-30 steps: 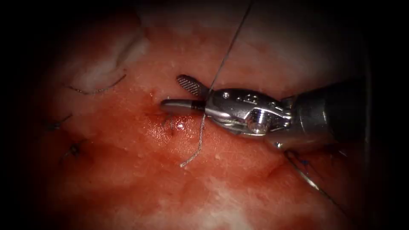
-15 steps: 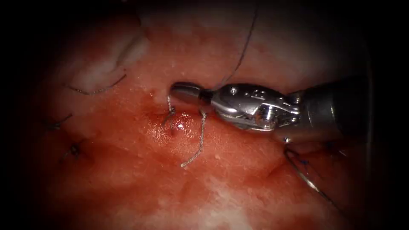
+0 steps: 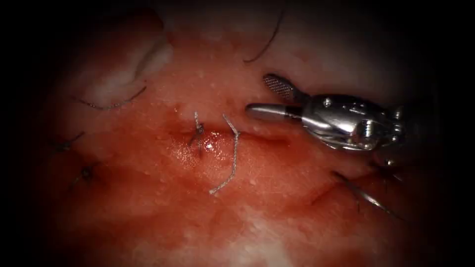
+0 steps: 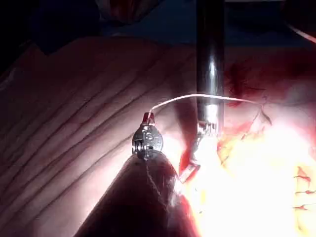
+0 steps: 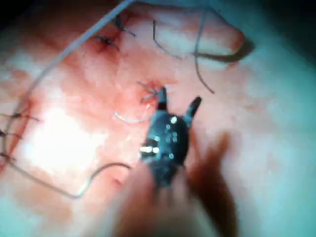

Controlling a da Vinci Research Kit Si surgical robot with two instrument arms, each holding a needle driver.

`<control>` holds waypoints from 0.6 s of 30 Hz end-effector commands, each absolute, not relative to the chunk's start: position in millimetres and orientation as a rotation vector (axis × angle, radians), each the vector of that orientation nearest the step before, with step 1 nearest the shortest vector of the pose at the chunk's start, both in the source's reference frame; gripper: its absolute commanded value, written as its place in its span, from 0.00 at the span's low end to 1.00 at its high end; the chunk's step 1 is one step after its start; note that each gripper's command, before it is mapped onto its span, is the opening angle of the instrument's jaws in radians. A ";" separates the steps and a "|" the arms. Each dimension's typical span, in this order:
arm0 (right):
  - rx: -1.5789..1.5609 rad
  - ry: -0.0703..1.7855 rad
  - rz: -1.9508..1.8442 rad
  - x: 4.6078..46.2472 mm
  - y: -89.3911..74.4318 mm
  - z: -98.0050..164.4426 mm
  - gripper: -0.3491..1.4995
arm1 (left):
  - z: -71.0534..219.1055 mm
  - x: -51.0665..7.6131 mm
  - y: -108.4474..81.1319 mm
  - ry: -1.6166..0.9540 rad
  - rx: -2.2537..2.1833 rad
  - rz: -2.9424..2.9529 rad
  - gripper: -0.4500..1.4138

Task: Wound Closure
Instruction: Use the right tool to cut the long suture end.

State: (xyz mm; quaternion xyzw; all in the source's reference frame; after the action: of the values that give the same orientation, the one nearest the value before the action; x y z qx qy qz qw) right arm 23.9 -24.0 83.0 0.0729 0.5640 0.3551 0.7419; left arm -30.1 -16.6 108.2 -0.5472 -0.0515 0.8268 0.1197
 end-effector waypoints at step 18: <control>-0.019 1.057 0.872 6.3 -19.3 81.8 0.94 | 125.3 -29.5 -17.9 -0.121 -1.363 2.671 0.00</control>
State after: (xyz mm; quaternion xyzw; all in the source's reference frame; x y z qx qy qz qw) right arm 5.8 -18.9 81.3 -0.0102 0.4863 0.4037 0.7748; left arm -28.6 -18.2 125.4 -0.4450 -0.0397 0.8919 0.0708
